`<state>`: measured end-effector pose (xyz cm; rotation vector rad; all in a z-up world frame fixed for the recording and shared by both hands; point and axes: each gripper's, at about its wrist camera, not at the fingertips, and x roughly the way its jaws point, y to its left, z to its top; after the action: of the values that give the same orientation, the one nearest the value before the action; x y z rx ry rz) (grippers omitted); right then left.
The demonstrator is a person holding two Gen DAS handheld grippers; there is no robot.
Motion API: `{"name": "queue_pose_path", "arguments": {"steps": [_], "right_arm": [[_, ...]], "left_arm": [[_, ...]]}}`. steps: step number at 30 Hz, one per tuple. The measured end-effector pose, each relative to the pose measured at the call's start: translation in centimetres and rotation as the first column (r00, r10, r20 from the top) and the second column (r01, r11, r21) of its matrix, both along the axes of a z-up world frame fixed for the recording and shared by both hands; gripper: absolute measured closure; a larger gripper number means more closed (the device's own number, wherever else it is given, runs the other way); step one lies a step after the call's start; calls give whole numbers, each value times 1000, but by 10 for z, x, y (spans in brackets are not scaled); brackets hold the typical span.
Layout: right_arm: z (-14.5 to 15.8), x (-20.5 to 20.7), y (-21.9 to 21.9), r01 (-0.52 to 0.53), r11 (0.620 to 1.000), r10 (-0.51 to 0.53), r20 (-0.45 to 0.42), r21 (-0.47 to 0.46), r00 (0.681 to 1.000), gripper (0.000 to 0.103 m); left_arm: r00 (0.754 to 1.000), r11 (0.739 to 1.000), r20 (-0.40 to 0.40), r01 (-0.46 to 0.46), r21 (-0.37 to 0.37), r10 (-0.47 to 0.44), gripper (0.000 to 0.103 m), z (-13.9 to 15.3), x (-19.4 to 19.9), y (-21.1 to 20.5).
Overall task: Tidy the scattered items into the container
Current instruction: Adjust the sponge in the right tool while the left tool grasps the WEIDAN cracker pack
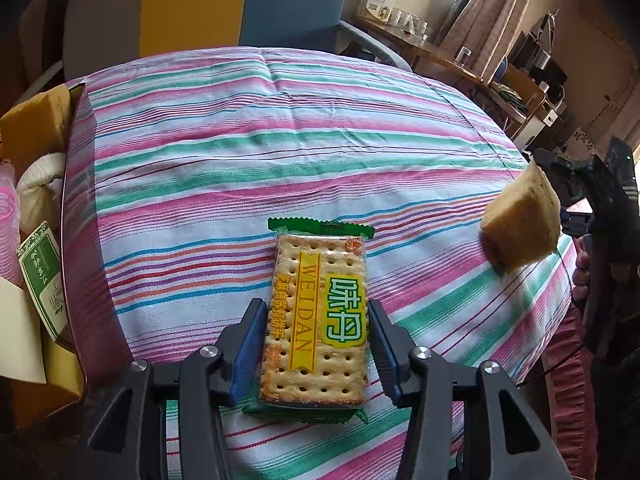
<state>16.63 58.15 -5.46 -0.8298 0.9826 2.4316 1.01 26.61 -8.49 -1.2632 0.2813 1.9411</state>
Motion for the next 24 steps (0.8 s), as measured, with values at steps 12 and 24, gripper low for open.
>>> {"name": "queue_pose_path", "arguments": {"steps": [12,24], "right_arm": [[16,38,-66,-159,977,144,108,142,984,10],[-1,1,-69,-276,940,237,200,202,951,19]], "left_arm": [[999,999,-14,32,-6,-32,46,-2,8,-2],[998,998,-28,46,-43,-47,40,-2,8,8]]}}
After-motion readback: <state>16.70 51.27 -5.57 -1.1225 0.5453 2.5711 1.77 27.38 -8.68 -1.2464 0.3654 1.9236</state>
